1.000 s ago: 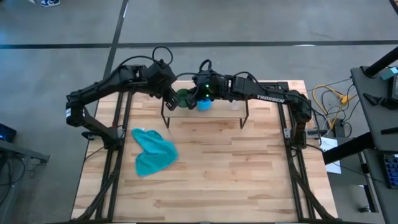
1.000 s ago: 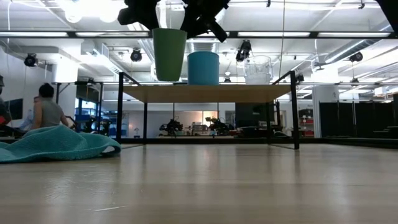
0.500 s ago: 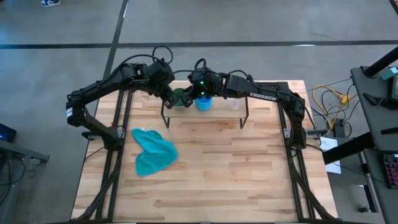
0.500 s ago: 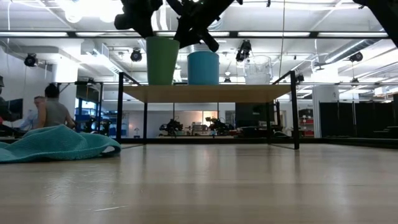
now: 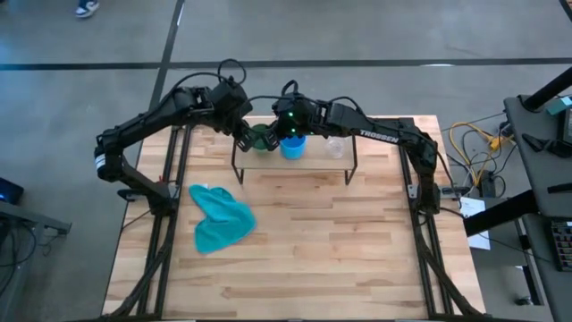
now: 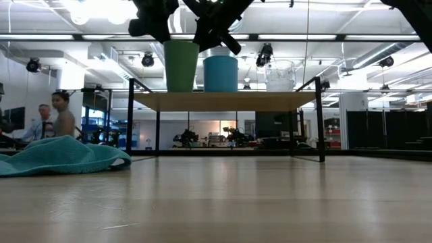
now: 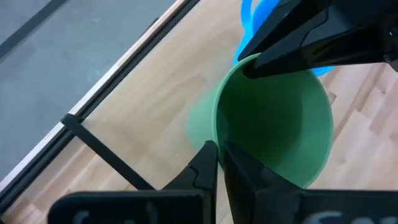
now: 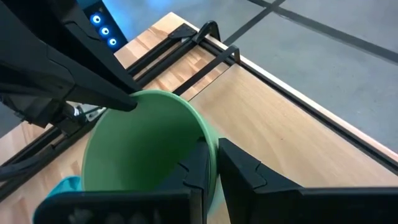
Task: Stack small to large cups/mugs on shelf
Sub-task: Put the green cup on the shelf
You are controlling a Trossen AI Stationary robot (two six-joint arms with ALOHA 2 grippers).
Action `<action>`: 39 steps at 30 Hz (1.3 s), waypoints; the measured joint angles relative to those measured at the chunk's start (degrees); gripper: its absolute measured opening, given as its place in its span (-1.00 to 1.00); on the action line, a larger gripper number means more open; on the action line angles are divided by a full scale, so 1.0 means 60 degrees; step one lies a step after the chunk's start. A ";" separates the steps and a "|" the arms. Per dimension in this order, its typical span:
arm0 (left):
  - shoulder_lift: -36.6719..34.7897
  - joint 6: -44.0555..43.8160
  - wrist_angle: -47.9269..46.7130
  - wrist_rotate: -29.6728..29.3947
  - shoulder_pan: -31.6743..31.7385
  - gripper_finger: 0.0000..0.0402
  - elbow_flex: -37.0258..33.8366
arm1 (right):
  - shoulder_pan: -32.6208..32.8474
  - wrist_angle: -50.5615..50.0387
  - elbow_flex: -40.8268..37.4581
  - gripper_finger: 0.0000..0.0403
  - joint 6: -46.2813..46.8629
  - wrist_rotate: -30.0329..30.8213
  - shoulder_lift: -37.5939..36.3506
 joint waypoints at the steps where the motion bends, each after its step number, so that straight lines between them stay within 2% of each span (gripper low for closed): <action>1: 0.0000 0.0036 -0.0004 0.0050 0.0016 -1.00 -0.0003 | 0.0000 -0.0027 0.0000 -0.88 0.0029 -0.0030 0.0000; 10: 0.0004 0.0025 -0.0012 0.0498 0.0034 -1.00 -0.0084 | -0.0018 -0.0173 0.0000 -0.86 0.0029 -0.0526 0.0015; 17: 0.0032 0.0152 0.0096 0.0730 0.0030 -0.99 -0.0116 | 0.0013 0.0234 0.0041 -0.67 -0.0074 -0.0749 0.0015; 24: 0.0036 0.0328 0.0171 0.0838 0.0039 -0.88 -0.0121 | 0.0004 0.0245 0.0040 -0.52 -0.0141 -0.0636 0.0018; 39: 0.0022 0.0620 0.0521 0.0812 0.0208 -0.85 -0.0186 | -0.0106 0.0224 0.0031 -0.51 -0.0435 -0.0480 0.0025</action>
